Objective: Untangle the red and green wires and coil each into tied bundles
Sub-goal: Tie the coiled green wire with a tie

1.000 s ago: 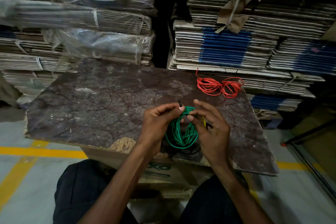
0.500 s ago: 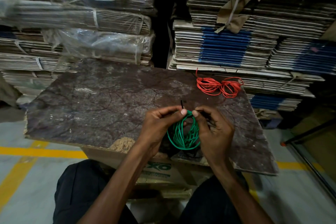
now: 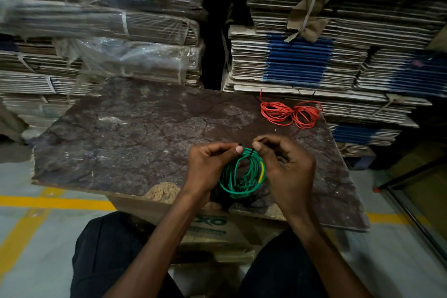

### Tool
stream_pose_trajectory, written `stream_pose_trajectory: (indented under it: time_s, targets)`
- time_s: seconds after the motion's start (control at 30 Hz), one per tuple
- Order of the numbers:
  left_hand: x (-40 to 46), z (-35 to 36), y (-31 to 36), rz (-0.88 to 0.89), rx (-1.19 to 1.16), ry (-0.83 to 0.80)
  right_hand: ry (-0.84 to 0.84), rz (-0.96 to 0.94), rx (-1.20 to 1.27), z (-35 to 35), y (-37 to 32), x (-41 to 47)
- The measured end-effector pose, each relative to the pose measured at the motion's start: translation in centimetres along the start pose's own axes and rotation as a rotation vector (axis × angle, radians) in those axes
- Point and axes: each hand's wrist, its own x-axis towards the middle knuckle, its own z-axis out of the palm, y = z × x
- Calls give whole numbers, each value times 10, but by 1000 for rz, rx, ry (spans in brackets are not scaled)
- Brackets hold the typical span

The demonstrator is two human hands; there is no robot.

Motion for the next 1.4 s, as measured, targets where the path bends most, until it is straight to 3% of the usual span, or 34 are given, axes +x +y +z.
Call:
stream_pose_trajectory:
  time_s: [0.17, 0.4, 1.4]
  targets:
    - [1, 0, 0, 32, 41, -11, -93, 199, 125, -1, -4, 3]
    - [-3, 1, 0, 60, 47, -22, -200, 262, 124, -4, 2, 6]
    - [-7, 0, 2, 139, 106, 20, -216, 127, -114, -6, -1, 7]
